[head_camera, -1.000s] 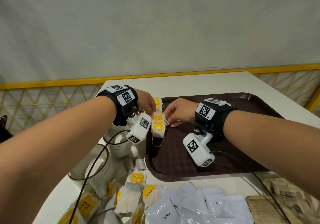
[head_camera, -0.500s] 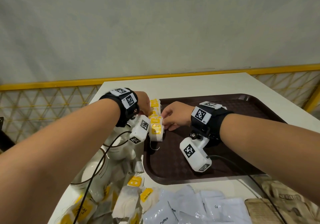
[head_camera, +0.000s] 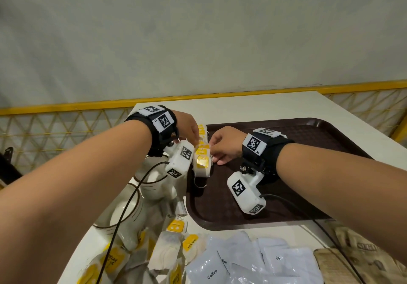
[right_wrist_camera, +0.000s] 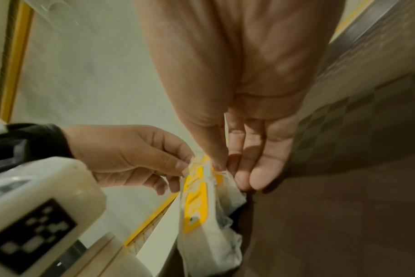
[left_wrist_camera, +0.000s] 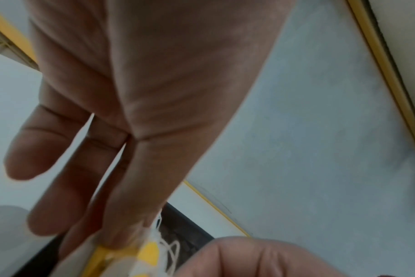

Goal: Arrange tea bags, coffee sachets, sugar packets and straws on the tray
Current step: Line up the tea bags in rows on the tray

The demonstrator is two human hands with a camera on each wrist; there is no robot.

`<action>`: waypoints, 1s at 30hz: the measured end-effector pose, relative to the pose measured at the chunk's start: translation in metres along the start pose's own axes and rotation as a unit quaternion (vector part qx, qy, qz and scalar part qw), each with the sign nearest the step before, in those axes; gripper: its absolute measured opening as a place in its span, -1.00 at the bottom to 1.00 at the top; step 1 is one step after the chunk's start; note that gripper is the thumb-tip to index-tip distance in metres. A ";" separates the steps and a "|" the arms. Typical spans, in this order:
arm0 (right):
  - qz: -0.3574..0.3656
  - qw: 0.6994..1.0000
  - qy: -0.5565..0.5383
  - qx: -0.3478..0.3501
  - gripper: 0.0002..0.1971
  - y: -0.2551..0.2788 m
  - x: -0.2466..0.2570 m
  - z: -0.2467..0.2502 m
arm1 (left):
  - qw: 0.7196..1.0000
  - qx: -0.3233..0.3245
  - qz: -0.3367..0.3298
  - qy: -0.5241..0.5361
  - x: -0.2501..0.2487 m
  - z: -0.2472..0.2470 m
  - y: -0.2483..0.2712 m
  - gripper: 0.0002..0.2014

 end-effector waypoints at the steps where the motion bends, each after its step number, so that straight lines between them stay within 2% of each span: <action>1: -0.002 1.000 -0.001 -0.004 -0.85 0.001 0.000 0.000 | 1.000 -0.006 0.005 -0.009 -0.001 0.000 -0.001 -0.83; 5: -0.005 1.000 0.007 -0.004 -0.81 0.004 0.000 0.001 | 0.999 -0.016 0.016 -0.042 -0.006 -0.003 -0.008 -0.74; 14: 0.018 0.999 0.029 -0.007 -0.76 0.001 -0.002 -0.012 | 0.998 -0.044 0.023 -0.049 0.000 -0.002 -0.009 -0.68; 18: 0.016 0.999 0.025 -0.028 -0.75 0.000 -0.002 -0.011 | 1.000 -0.013 0.018 -0.014 0.008 0.002 -0.001 -0.67; 21: 0.009 0.999 0.021 -0.029 -0.75 0.001 -0.001 -0.010 | 0.999 0.009 -0.001 -0.052 0.004 -0.003 0.007 -0.73; 25: -0.014 0.999 -0.027 -0.041 -0.75 0.006 -0.001 -0.008 | 0.996 0.006 -0.010 -0.084 -0.005 -0.007 0.009 -0.76; 30: -0.021 0.998 -0.053 -0.035 -0.75 0.012 -0.002 -0.009 | 0.998 -0.007 0.010 -0.057 -0.004 -0.004 0.005 -0.72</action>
Point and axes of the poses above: each hand's wrist, its own y-axis away from the middle knuckle, its own z-axis out of the back of the hand, x = y × z, the point moved 3 cm from there along -y, towards the middle knuckle, and after that the axes turned 10 degrees about z, right-handed, at the moved point
